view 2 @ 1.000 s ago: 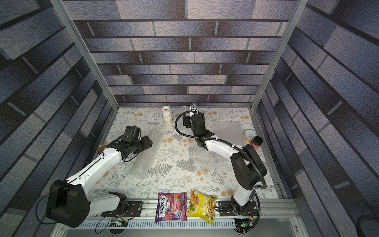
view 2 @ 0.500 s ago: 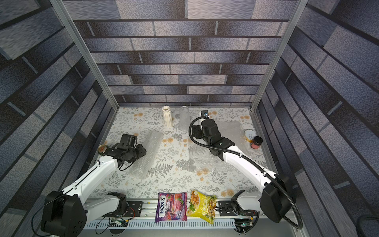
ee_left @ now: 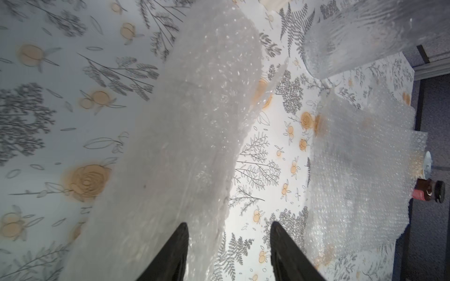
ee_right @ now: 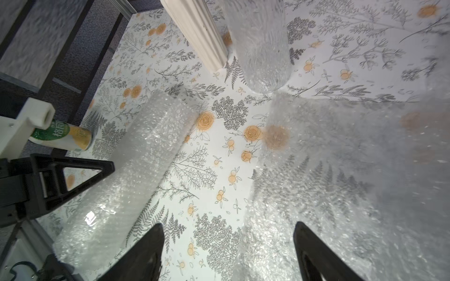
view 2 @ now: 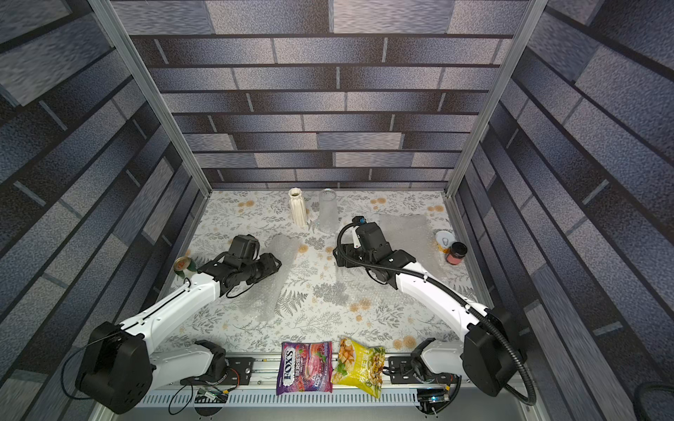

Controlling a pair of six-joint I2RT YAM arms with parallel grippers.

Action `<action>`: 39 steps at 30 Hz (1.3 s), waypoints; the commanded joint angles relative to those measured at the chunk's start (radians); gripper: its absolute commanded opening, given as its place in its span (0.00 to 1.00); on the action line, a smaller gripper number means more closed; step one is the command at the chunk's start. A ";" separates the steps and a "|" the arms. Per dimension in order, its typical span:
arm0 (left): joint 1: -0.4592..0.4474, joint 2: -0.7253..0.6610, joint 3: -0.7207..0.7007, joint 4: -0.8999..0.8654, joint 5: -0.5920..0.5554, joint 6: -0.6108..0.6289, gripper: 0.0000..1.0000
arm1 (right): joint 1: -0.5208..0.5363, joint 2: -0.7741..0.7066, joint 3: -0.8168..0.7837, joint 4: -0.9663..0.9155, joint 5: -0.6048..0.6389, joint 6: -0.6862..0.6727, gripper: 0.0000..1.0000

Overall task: Unwrap the vase from the bubble wrap
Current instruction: Move the bubble wrap to the center of the board.

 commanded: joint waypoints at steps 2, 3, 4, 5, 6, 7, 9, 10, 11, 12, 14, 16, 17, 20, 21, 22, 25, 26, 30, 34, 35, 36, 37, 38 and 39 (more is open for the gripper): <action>-0.039 0.014 0.068 -0.011 0.062 -0.023 0.57 | 0.020 0.070 -0.023 0.006 -0.138 0.114 0.83; -0.040 0.010 0.079 -0.015 0.064 -0.017 0.57 | 0.029 0.094 -0.022 0.013 -0.158 0.130 0.82; -0.037 0.001 0.090 -0.028 0.055 -0.010 0.57 | 0.039 0.112 -0.018 0.019 -0.174 0.141 0.81; -0.032 -0.009 0.103 -0.053 0.039 0.004 0.57 | 0.051 0.138 -0.013 0.027 -0.195 0.152 0.79; -0.024 -0.023 0.115 -0.085 0.011 0.020 0.57 | 0.064 0.164 -0.008 0.040 -0.221 0.162 0.77; -0.015 -0.036 0.123 -0.113 -0.014 0.030 0.57 | 0.074 0.185 -0.005 0.055 -0.242 0.174 0.75; 0.020 -0.071 0.128 -0.175 -0.065 0.056 0.57 | 0.098 0.220 0.000 0.101 -0.282 0.204 0.69; 0.039 -0.087 0.125 -0.203 -0.093 0.060 0.57 | 0.108 0.234 0.008 0.114 -0.294 0.213 0.65; 0.065 -0.105 0.115 -0.231 -0.126 0.063 0.57 | 0.123 0.249 0.022 0.119 -0.305 0.218 0.62; 0.096 -0.120 0.093 -0.248 -0.138 0.061 0.56 | 0.136 0.262 0.039 0.117 -0.307 0.218 0.62; 0.175 -0.147 0.038 -0.257 -0.120 0.050 0.54 | 0.155 0.286 0.073 0.106 -0.305 0.217 0.62; 0.245 -0.169 -0.020 -0.257 -0.097 0.037 0.53 | 0.165 0.303 0.096 0.101 -0.305 0.218 0.63; 0.275 -0.178 -0.050 -0.256 -0.094 0.033 0.52 | 0.170 0.312 0.109 0.096 -0.306 0.217 0.63; 0.328 -0.185 -0.103 -0.248 -0.096 0.029 0.51 | 0.178 0.336 0.123 0.081 -0.307 0.212 0.63; 0.339 -0.177 -0.111 -0.249 -0.102 0.032 0.51 | 0.181 0.342 0.123 0.081 -0.309 0.212 0.63; 0.348 -0.160 -0.115 -0.251 -0.100 0.035 0.51 | 0.182 0.347 0.127 0.081 -0.313 0.212 0.63; 0.355 -0.092 -0.116 -0.232 -0.072 0.049 0.51 | 0.185 0.354 0.161 0.076 -0.311 0.211 0.64; 0.353 -0.069 -0.120 -0.213 -0.054 0.051 0.51 | 0.188 0.352 0.161 0.075 -0.309 0.210 0.64; 0.323 -0.017 -0.135 -0.111 0.030 0.036 0.50 | 0.187 0.354 0.161 0.066 -0.303 0.205 0.64; 0.266 0.021 -0.130 -0.043 0.088 0.002 0.50 | 0.188 0.364 0.166 0.062 -0.313 0.203 0.64; 0.253 0.031 -0.129 -0.030 0.103 -0.011 0.50 | 0.188 0.368 0.166 0.062 -0.317 0.203 0.64; 0.241 0.039 -0.129 -0.020 0.113 -0.017 0.50 | 0.189 0.370 0.166 0.062 -0.319 0.204 0.64; 0.226 0.043 -0.128 -0.013 0.118 -0.028 0.51 | 0.190 0.372 0.165 0.064 -0.322 0.206 0.65; 0.214 0.044 -0.128 -0.008 0.119 -0.036 0.51 | 0.188 0.374 0.163 0.066 -0.325 0.207 0.65; 0.201 0.046 -0.128 -0.001 0.123 -0.047 0.51 | 0.189 0.375 0.161 0.066 -0.328 0.209 0.65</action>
